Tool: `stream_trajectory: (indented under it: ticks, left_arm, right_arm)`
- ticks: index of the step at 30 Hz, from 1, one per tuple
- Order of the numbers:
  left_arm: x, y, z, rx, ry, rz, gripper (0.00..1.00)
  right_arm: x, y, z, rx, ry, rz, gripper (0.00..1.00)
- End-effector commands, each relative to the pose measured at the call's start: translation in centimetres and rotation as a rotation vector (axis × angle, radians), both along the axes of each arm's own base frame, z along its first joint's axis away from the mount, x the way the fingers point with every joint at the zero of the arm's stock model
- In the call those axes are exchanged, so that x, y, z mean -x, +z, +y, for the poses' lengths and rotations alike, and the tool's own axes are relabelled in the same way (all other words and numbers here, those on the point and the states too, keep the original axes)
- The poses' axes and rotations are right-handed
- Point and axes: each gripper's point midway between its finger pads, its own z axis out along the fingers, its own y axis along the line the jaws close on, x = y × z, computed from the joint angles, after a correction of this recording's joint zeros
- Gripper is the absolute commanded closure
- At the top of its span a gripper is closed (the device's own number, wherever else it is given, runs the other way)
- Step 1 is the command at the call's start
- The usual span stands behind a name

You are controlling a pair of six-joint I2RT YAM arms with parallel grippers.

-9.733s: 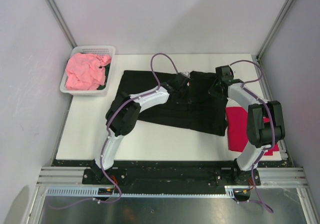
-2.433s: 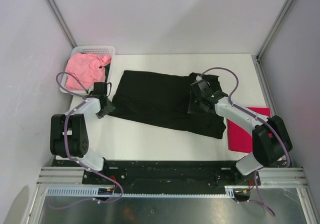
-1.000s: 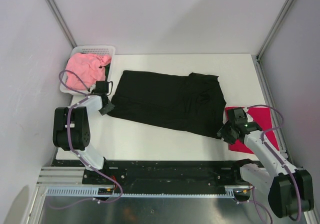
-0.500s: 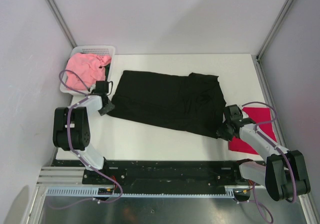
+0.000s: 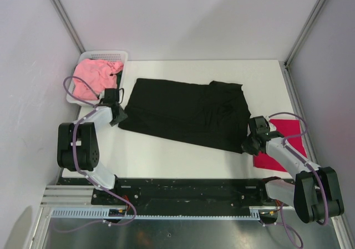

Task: Fold and stack the t-shirts
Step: Fold the flattened tshirt in 1/3 of the way

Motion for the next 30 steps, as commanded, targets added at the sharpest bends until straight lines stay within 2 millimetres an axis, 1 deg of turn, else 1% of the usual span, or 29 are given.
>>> stream_trajectory:
  ticks: [1,3,5,7,10,12,13,16,18,20,22,26,30]
  left_arm:
    - [-0.4,-0.4,0.1,-0.016,-0.003,0.000,0.55]
    - [-0.1,-0.8,0.3,-0.021,0.014,0.017,0.55]
    - [0.2,-1.4,-0.3,-0.031,0.011,0.043,0.57]
    - [0.5,-1.7,-0.6,-0.036,0.020,0.068,0.58]
    - [0.6,-1.8,-1.0,-0.044,0.021,0.079,0.59]
    - [0.5,-1.8,-1.2,-0.051,0.018,0.085,0.62]
    - [0.6,-1.8,-1.2,-0.057,0.021,0.093,0.65]
    - [1.2,-1.6,-0.9,-0.074,0.035,0.109,0.84]
    - [1.9,-1.0,-0.6,-0.087,0.046,0.110,0.95]
    - [3.1,-0.2,-0.2,-0.107,0.061,0.110,0.99]
    - [4.7,0.5,0.6,-0.138,0.085,0.112,1.00]
    - [8.9,1.5,1.9,-0.188,0.144,0.131,1.00]
    - [13.5,2.1,3.1,-0.223,0.224,0.153,1.00]
  right_arm:
    - [-0.9,0.8,-0.5,0.025,-0.002,-0.033,1.00]
    - [-0.9,1.0,-0.5,0.026,0.003,-0.035,1.00]
    - [-0.9,1.3,-0.5,0.027,0.007,-0.036,1.00]
    - [-1.0,1.7,-0.6,0.027,0.010,-0.038,1.00]
    - [-1.1,2.2,-0.4,0.019,0.015,-0.043,1.00]
    - [-1.1,2.4,-0.3,0.012,0.021,-0.037,1.00]
    - [-1.1,2.5,-0.2,0.009,0.023,-0.032,1.00]
    - [-0.8,2.6,0.1,-0.007,0.037,-0.012,1.00]
    - [-0.6,2.8,0.2,-0.009,0.040,0.002,1.00]
    - [-0.2,3.1,0.3,-0.017,0.038,0.015,1.00]
    - [0.5,3.3,0.6,-0.039,0.036,0.036,1.00]
    - [2.5,3.7,0.9,-0.072,0.009,0.111,1.00]
    - [4.5,4.7,1.2,-0.112,-0.033,0.153,1.00]
